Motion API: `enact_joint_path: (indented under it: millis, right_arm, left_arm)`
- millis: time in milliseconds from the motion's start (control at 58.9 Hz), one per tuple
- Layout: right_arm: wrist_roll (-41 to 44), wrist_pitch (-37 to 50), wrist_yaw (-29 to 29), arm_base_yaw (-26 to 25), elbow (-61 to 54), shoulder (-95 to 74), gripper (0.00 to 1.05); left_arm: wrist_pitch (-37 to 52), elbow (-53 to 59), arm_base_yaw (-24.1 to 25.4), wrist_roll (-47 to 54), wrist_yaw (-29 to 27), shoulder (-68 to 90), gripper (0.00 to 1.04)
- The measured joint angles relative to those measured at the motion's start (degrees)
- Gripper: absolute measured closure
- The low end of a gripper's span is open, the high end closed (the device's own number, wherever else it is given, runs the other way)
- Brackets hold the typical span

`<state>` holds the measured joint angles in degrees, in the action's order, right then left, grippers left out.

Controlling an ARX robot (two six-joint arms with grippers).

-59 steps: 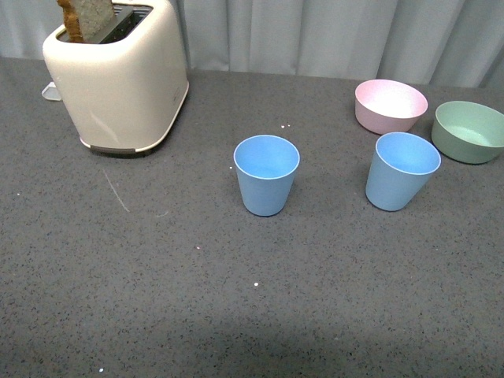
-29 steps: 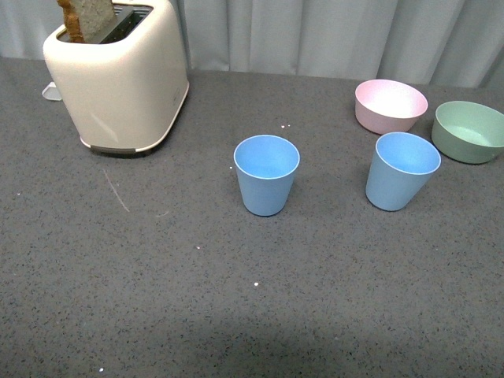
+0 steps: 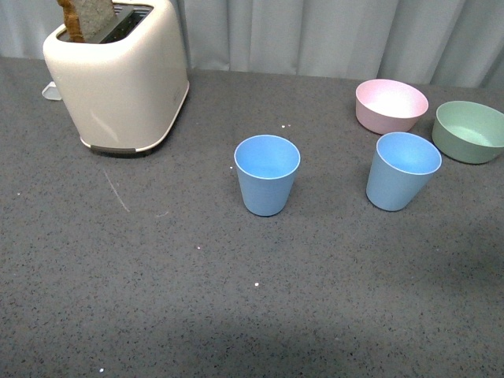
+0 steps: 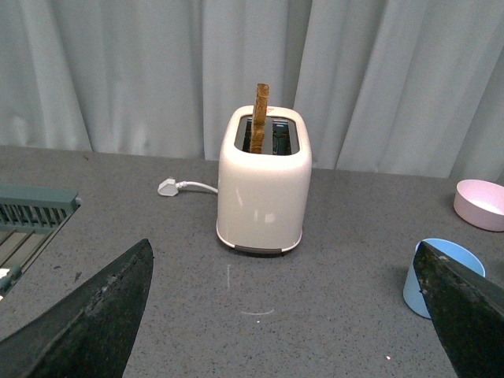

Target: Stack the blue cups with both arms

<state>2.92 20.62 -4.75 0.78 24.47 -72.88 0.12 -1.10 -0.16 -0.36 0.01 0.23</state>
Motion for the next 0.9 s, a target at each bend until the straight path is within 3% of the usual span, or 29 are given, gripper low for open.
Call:
enact_joint_path:
  millis: [238,526,899]
  right_arm:
    - [-7.91,-11.28,6.38,2.27,20.46,-24.3,0.1]
    - [-15.3,-24.87,9.18,5.86,38.21,-39.89,0.1]
    - [-18.03,-28.7,9.53,5.9,42.51,-46.42,0.64]
  left_arm:
    - [0.0,0.0,0.02,0.0,0.0,0.0,0.07]
    - [0.0,0.0,0.0,0.0,0.0,0.0,0.07]
    - [0.0,0.0,0.02,0.0,0.0,0.0,0.07]
